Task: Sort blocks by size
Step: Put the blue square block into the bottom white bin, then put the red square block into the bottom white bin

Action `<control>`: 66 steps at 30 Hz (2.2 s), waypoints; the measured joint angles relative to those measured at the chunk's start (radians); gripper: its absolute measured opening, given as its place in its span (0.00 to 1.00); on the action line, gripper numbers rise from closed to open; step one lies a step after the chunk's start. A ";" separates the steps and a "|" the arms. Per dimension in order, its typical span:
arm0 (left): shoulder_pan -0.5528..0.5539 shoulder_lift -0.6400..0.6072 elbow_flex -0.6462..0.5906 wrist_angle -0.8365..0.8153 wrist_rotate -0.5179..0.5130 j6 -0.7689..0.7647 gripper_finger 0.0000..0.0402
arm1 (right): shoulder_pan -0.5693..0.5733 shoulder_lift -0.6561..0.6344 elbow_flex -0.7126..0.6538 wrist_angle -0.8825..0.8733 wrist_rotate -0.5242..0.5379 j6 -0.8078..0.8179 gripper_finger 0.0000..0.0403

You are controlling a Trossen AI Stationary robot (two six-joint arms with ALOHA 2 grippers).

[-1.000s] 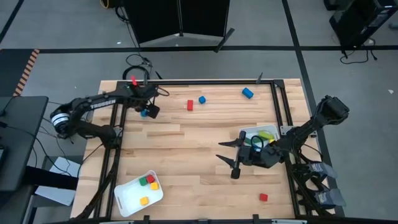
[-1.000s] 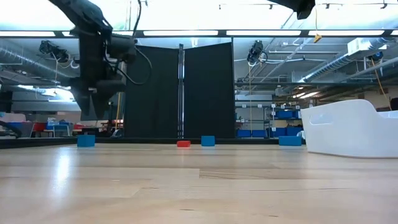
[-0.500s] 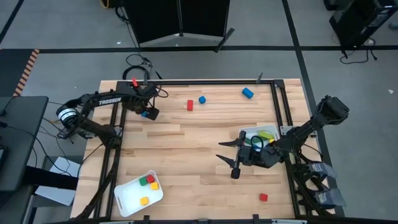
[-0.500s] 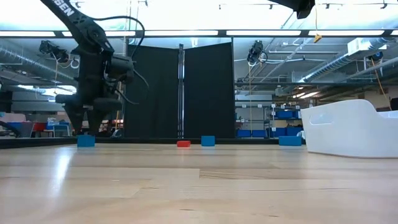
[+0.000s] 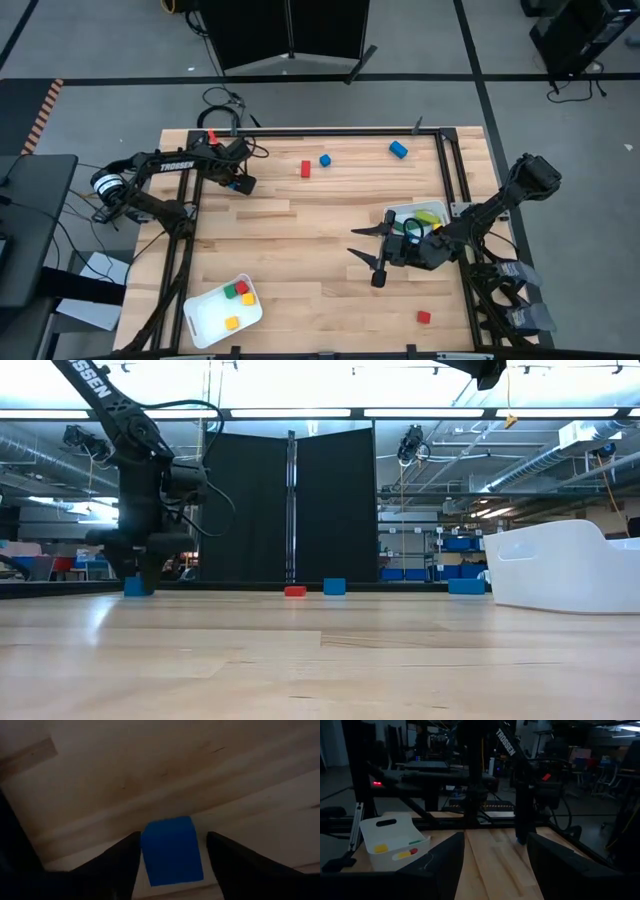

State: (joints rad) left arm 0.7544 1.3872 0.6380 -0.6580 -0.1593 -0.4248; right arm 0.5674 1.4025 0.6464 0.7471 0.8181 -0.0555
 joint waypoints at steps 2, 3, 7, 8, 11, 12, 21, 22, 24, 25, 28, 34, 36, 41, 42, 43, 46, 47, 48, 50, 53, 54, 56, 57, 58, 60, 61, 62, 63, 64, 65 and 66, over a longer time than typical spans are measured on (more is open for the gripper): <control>0.000 0.000 -0.003 0.012 0.006 0.003 0.53 | 0.000 0.000 0.000 0.000 0.000 0.000 0.56; 0.000 0.000 -0.003 0.019 0.007 0.007 0.49 | 0.000 0.000 0.000 0.000 0.000 0.000 0.56; -0.009 -0.001 -0.003 0.059 0.013 0.030 0.34 | 0.000 0.000 0.000 0.000 0.000 0.000 0.56; -0.012 -0.001 -0.003 0.067 0.015 0.033 0.34 | 0.000 0.000 0.000 0.000 0.000 0.000 0.56; -0.023 -0.001 -0.003 0.081 0.017 0.055 0.34 | 0.000 0.000 0.000 0.000 0.000 0.000 0.55; -0.028 -0.001 -0.003 0.084 0.022 0.059 0.34 | 0.000 0.000 0.000 0.000 0.000 0.000 0.55; -0.210 -0.131 0.041 0.088 0.120 0.147 0.34 | 0.001 0.001 0.000 0.000 0.000 0.000 0.54; -0.248 -0.164 0.048 0.088 0.141 0.157 0.34 | 0.003 0.001 0.000 0.000 0.000 0.000 0.54; -0.342 -0.234 0.064 0.089 0.192 0.162 0.34 | 0.008 0.001 0.000 0.000 0.000 0.001 0.54; -0.393 -0.268 0.070 0.087 0.212 0.159 0.34 | 0.013 0.001 0.000 0.000 0.000 0.002 0.54; -0.570 -0.368 0.088 0.058 0.263 0.127 0.34 | 0.020 0.001 0.000 0.000 -0.001 0.012 0.54; -1.004 -0.460 0.095 0.036 0.273 -0.034 0.34 | 0.021 0.001 0.000 -0.021 -0.009 0.043 0.53; -1.140 -0.454 0.095 0.046 0.270 -0.128 0.34 | 0.021 0.001 0.000 -0.046 -0.021 0.065 0.53; -1.395 -0.367 0.095 0.061 0.249 -0.359 0.34 | 0.021 0.001 0.000 -0.134 -0.132 0.136 0.53; -1.430 -0.344 0.096 0.061 0.249 -0.399 0.34 | 0.021 0.001 0.000 -0.150 -0.149 0.151 0.53; -1.460 -0.318 0.100 0.061 0.249 -0.432 0.34 | 0.022 0.001 0.000 -0.162 -0.164 0.167 0.54; -1.525 -0.238 0.126 0.059 0.249 -0.497 0.34 | 0.022 0.001 -0.001 -0.182 -0.185 0.195 0.54; -1.540 -0.212 0.139 0.064 0.248 -0.502 0.34 | 0.025 0.001 -0.001 -0.183 -0.190 0.195 0.54; -1.551 -0.186 0.152 0.069 0.249 -0.503 0.34 | 0.027 0.001 -0.001 -0.183 -0.191 0.193 0.55; -1.563 -0.135 0.171 0.082 0.248 -0.514 0.34 | 0.035 0.001 0.005 -0.208 -0.191 0.187 0.55; -1.567 -0.067 0.194 0.119 0.247 -0.528 0.35 | 0.054 0.001 0.040 -0.341 -0.203 0.223 0.57; -1.568 -0.047 0.203 0.128 0.247 -0.524 0.39 | 0.059 0.001 0.059 -0.407 -0.219 0.249 0.58; -1.568 -0.016 0.220 0.133 0.246 -0.505 0.52 | 0.075 0.001 0.100 -0.549 -0.242 0.309 0.61; -1.568 -0.006 0.229 0.130 0.247 -0.498 0.59 | 0.085 0.002 0.124 -0.618 -0.250 0.342 0.62; -1.568 0.000 0.239 0.128 0.249 -0.494 0.67 | 0.096 0.003 0.148 -0.682 -0.265 0.372 0.63; -1.564 0.002 0.255 0.131 0.265 -0.493 0.80 | 0.123 0.003 0.197 -0.804 -0.292 0.427 0.66; -1.561 0.002 0.265 0.130 0.268 -0.494 0.85 | 0.139 0.003 0.220 -0.861 -0.302 0.454 0.67; -1.559 0.002 0.276 0.127 0.268 -0.495 0.90 | 0.156 0.003 0.241 -0.913 -0.312 0.483 0.68; -1.557 0.002 0.289 0.126 0.261 -0.493 0.93 | 0.174 0.003 0.259 -0.959 -0.319 0.511 0.68; -1.557 0.001 0.303 0.122 0.246 -0.480 0.96 | 0.192 0.003 0.273 -0.999 -0.321 0.538 0.68; -1.557 0.001 0.321 0.113 0.220 -0.463 0.97 | 0.211 0.003 0.284 -1.032 -0.323 0.567 0.68; -1.553 0.000 0.342 0.103 0.186 -0.437 0.98 | 0.232 0.003 0.289 -1.056 -0.323 0.599 0.68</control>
State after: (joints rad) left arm -0.7987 1.3876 0.9796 -0.5552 0.0271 -0.8621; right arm 0.7991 1.4052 0.9353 -0.3093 0.4950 0.5438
